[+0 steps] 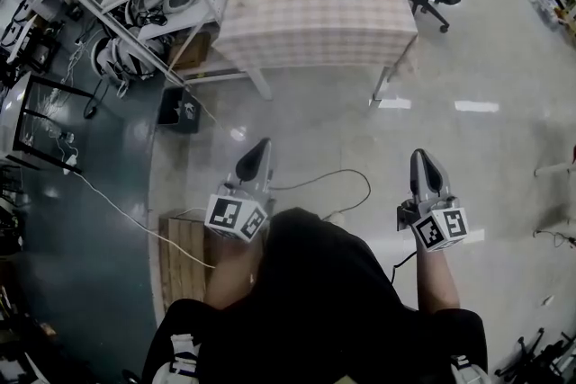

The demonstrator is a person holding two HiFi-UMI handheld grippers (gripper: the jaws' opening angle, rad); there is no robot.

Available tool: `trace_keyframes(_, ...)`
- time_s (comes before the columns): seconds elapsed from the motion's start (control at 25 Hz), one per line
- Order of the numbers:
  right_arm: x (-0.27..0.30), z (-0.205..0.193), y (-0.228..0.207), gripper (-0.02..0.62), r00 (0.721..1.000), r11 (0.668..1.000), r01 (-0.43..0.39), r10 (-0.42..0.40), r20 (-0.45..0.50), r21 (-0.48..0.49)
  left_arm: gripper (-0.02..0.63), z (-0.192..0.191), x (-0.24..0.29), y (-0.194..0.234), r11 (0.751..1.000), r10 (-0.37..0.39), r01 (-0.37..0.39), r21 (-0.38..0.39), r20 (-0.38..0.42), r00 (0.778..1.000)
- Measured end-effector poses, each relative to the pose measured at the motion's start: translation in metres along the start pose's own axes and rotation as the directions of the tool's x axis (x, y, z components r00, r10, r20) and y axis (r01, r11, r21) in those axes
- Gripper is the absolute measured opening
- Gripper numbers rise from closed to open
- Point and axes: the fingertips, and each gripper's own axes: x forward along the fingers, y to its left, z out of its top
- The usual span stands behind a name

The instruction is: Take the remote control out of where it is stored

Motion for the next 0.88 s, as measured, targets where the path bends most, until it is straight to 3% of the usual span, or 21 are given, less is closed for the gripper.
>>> trace_keyframes(0.4, 0.004, -0.012, -0.009, 0.005, 1.000, 1.000, -0.005, 0.006, -0.022, 0.018, 0.000, -0.010, 0.009, -0.013, 0.999, -0.026, 0.027, 0.024, -0.036, 0.999)
trace_keyframes(0.88, 0.058, 0.000, -0.032, 0.005, 0.998, 0.998, 0.066, -0.066, 0.000, -0.023, 0.000, 0.002, 0.081, 0.027, 0.994, -0.105, 0.105, 0.022, -0.012, 0.994)
